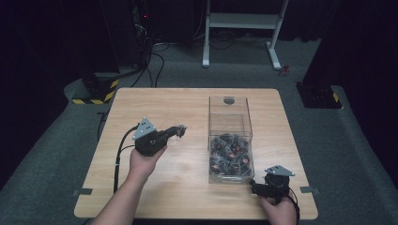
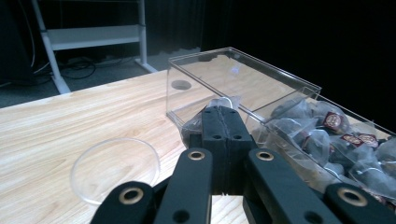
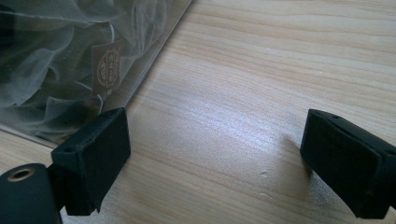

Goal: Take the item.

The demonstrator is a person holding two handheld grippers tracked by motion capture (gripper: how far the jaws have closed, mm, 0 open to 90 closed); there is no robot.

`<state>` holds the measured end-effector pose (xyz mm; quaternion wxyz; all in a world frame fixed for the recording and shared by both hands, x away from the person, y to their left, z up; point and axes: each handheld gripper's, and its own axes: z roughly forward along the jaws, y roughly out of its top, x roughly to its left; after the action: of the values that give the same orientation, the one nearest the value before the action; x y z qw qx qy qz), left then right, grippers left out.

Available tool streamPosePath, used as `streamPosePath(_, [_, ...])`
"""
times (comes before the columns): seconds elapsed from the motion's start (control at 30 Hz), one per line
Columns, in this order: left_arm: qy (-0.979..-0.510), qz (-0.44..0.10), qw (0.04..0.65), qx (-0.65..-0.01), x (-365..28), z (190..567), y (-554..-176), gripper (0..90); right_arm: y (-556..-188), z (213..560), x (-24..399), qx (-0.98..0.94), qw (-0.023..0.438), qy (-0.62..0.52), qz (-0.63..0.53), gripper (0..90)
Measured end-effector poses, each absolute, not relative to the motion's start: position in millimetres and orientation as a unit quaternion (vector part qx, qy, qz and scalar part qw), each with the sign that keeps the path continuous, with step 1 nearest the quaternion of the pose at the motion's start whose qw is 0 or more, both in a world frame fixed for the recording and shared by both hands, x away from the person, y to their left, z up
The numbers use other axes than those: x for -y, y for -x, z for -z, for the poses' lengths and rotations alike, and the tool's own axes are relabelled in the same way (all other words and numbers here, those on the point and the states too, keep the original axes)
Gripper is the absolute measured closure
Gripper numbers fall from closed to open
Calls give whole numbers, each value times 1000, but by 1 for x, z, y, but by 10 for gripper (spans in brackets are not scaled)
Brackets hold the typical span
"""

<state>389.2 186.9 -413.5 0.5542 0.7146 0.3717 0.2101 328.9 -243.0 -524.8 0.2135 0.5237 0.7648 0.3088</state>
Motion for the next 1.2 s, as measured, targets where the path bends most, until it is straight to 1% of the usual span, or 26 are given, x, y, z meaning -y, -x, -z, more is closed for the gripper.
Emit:
streamPosePath(0.63, [-706,-224,543,-396,-208,417,-401,900,-329,525,243,-765,213,-523,-309,83])
streamPosePath(1.2, [-703,-223,535,-412,-213,425,-415,900,-329,525,243,-765,213,-523,-309,83])
